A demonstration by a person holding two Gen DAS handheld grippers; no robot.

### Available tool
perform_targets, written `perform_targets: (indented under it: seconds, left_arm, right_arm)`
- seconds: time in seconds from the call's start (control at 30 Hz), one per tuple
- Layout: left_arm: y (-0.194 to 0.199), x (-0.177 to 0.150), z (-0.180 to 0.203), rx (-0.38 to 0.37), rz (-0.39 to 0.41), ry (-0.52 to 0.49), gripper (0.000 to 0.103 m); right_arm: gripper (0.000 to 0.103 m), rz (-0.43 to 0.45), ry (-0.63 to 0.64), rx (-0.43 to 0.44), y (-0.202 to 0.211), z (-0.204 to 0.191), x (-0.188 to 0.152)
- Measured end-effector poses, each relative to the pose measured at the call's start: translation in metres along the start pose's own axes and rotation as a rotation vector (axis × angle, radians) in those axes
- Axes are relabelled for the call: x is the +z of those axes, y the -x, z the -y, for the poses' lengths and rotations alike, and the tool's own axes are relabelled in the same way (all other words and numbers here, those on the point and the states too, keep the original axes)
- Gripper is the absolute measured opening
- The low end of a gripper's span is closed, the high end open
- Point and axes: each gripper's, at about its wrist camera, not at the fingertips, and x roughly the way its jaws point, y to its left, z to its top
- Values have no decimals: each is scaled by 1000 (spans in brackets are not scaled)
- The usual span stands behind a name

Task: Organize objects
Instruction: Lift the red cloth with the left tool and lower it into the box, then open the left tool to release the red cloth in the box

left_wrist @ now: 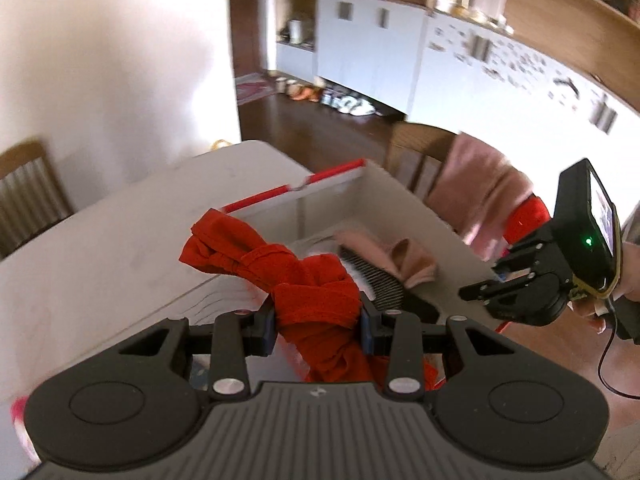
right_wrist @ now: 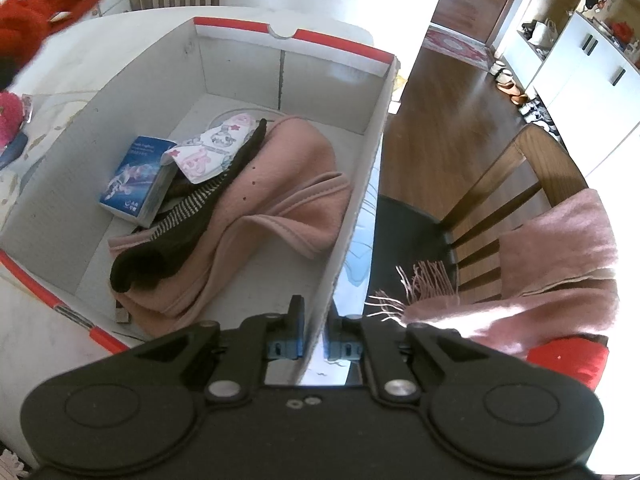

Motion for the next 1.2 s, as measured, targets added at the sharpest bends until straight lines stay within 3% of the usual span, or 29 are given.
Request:
perform_targets:
  seconds: [0.5,1.07,1.2]
  left_arm:
    - [-99,11,49,-71,-149,-243,37]
    - [-148,-7,48,-78,-284,-205,41]
    - [-150,-10,46,-66,-292,-180,54]
  right_arm:
    - [9,3,-2,21,0,3,0]
    - [9,4,1,31,0,4,0]
    - [9,4,-4,29,0,5,0]
